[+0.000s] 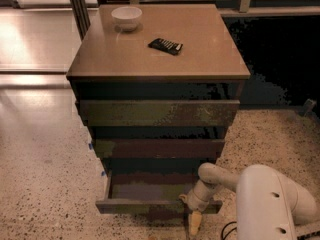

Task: Open bottom drawer

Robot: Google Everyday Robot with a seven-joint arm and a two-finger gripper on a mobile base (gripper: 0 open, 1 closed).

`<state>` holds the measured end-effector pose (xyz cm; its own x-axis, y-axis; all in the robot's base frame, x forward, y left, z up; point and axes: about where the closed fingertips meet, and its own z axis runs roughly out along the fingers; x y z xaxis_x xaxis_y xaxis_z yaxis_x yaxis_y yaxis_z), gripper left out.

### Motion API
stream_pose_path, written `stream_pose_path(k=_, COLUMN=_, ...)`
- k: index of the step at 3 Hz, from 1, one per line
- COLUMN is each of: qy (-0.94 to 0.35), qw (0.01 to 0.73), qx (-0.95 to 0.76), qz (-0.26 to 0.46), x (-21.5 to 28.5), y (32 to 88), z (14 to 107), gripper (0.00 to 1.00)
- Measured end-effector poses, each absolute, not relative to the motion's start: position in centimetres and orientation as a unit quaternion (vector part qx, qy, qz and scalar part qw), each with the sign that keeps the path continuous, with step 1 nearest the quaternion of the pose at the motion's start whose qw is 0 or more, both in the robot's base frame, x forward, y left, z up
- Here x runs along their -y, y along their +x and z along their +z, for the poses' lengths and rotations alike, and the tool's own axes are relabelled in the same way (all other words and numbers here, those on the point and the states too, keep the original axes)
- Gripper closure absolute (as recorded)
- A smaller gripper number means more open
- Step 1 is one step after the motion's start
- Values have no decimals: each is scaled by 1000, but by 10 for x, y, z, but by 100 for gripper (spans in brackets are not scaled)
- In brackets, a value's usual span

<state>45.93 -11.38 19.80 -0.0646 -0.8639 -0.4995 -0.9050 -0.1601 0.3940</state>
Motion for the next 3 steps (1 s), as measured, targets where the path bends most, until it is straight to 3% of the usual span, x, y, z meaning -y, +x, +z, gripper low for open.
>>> stream_pose_path(k=3, qy=-676, qw=15, qx=-649, qz=347, x=118, y=438, z=209, gripper=0)
